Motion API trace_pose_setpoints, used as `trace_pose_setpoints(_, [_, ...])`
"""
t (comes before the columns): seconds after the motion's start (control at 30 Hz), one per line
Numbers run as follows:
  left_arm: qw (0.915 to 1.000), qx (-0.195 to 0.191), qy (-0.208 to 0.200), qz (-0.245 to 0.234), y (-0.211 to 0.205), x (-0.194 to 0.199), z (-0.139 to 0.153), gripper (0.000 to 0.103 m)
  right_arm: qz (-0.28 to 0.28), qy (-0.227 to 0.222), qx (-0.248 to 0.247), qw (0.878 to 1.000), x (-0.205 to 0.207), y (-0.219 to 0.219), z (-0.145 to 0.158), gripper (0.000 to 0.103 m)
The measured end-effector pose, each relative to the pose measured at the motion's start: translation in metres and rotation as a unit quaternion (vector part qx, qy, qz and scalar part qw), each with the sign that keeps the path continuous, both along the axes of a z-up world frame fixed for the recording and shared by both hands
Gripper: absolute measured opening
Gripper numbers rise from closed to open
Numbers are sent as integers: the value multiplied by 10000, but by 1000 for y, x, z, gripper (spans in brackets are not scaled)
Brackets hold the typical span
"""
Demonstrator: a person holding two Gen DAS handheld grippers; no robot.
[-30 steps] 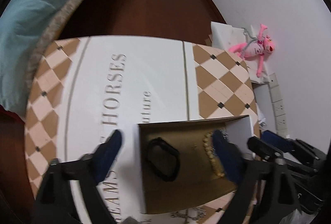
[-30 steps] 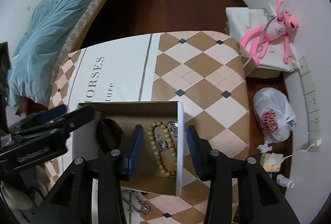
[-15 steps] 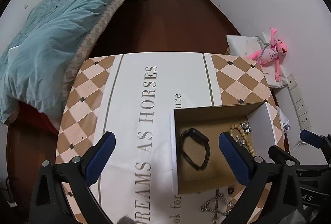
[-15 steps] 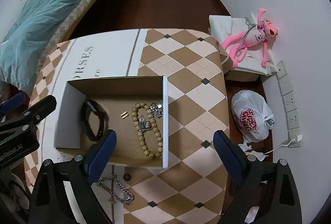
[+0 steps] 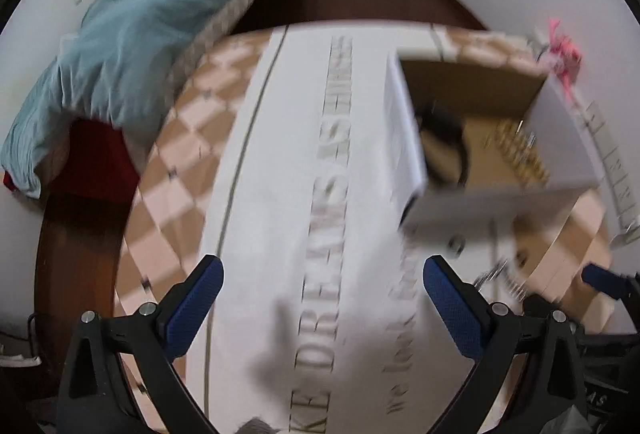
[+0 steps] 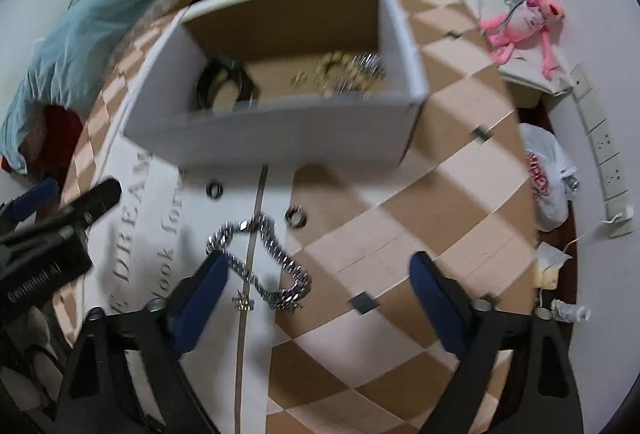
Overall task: Organize jewelry
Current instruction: 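Grasp the silver chain bracelet with the right gripper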
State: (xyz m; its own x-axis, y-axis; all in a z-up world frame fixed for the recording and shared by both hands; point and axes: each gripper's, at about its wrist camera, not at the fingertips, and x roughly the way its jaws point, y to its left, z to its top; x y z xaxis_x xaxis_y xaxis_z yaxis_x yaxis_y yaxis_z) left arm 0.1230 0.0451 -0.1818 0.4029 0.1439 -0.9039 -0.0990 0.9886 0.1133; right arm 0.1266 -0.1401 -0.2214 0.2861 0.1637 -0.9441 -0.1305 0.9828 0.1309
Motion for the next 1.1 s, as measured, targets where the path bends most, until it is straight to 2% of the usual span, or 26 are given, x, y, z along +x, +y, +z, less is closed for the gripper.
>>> trace_pose_setpoints(0.03, [10000,8,38,18,0,-3,-4,102,31,-4,-35,10000,-2,3,-6,74])
trace_pose_setpoints(0.17, [9998,85,173,103,2,-14,-22,102,241,-310,-355,9986,-9,16,-14,62])
trace_pose_setpoints(0.2, [9997,96,199,120,2,-15,-25,102,287,-412,-502,9975,-11,19,-15,50])
trace_pose_setpoints(0.23, [9996,87,220,131,1,-17,-27,102,341,-502,-693,9957,-14,23,-15,29])
trace_pose_setpoints(0.27, [9996,75,228,124,1,-18,-29,102,388,-536,-649,9957,-15,23,-14,12])
trace_pose_setpoints(0.3, [9996,83,227,111,-1,-20,-29,102,393,-497,-613,9961,-15,22,-14,9])
trace_pose_setpoints(0.57, [9994,-165,260,-150,-33,-37,-27,102,-289,-386,-169,9987,-28,-33,0,8])
trace_pose_setpoints(0.7, [9968,-522,374,-476,-62,-42,-33,101,-575,-325,-136,9977,-41,-57,0,8])
trace_pose_setpoints(0.8, [9951,-570,333,-737,-83,-44,-35,100,-789,-268,-92,9965,-48,-71,-3,8])
trace_pose_setpoints(0.83, [9946,-581,308,-807,-88,-44,-35,96,-830,-255,-86,9962,-50,-74,-5,8])
trace_pose_setpoints(0.9, [9940,-568,307,-888,-96,-44,-37,77,-909,-228,-84,9956,-51,-81,-8,8])
trace_pose_setpoints(0.93, [9936,-583,303,-923,-100,-44,-38,75,-922,-240,-80,9954,-50,-84,-9,8])
trace_pose_setpoints(1.03, [9929,-599,165,-1010,-108,-44,-34,54,-957,-245,-100,9951,-50,-86,-9,8])
trace_pose_setpoints(1.1, [9922,-607,102,-1088,-113,-43,-32,27,-972,-247,-111,9949,-49,-86,-9,9])
